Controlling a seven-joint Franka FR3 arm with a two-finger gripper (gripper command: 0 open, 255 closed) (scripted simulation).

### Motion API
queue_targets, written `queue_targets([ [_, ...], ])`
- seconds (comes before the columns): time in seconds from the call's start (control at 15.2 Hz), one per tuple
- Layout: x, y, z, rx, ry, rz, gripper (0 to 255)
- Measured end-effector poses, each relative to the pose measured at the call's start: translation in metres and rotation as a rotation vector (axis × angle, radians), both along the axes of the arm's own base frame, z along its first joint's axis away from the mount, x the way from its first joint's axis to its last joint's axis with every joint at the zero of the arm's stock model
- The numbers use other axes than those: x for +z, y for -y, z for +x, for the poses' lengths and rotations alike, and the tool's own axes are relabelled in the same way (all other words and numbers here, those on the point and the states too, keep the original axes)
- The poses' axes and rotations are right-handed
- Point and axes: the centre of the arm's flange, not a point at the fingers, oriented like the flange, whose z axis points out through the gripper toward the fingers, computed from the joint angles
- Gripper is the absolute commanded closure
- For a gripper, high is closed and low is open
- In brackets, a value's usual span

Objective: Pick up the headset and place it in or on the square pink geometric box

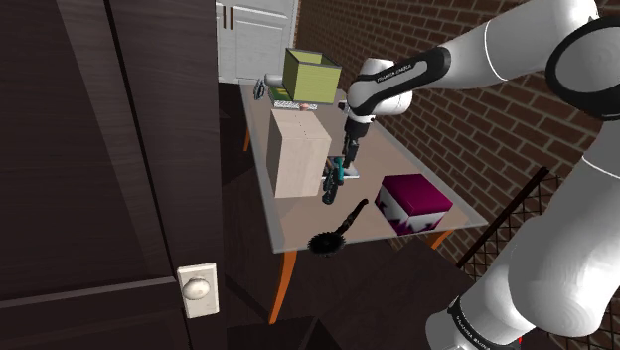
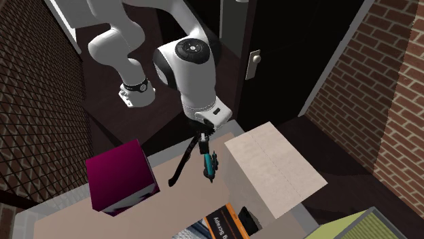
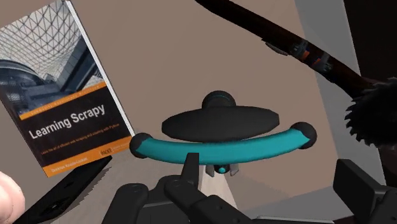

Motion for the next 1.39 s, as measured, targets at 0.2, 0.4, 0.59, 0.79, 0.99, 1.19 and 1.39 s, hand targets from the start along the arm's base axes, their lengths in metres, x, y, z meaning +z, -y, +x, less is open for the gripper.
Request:
queue_targets([
  [0.2, -0.029, -0.003, 0.031, 0.081, 0.0, -0.004, 0],
  [0.4, -0.045, -0.005, 0.041, 0.11, 0.0, -0.005, 0],
  [0.59, -0.061, -0.005, 0.043, 0.114, 0.0, -0.005, 0],
  [0.79, -0.074, -0.005, 0.043, 0.113, 0.004, -0.005, 0],
  [0.99, -0.075, -0.005, 0.044, 0.114, 0.008, -0.005, 0],
  [1.19, -0.075, -0.005, 0.044, 0.113, 0.009, -0.006, 0],
  [1.39, -0.075, -0.004, 0.043, 0.114, 0.009, -0.005, 255],
])
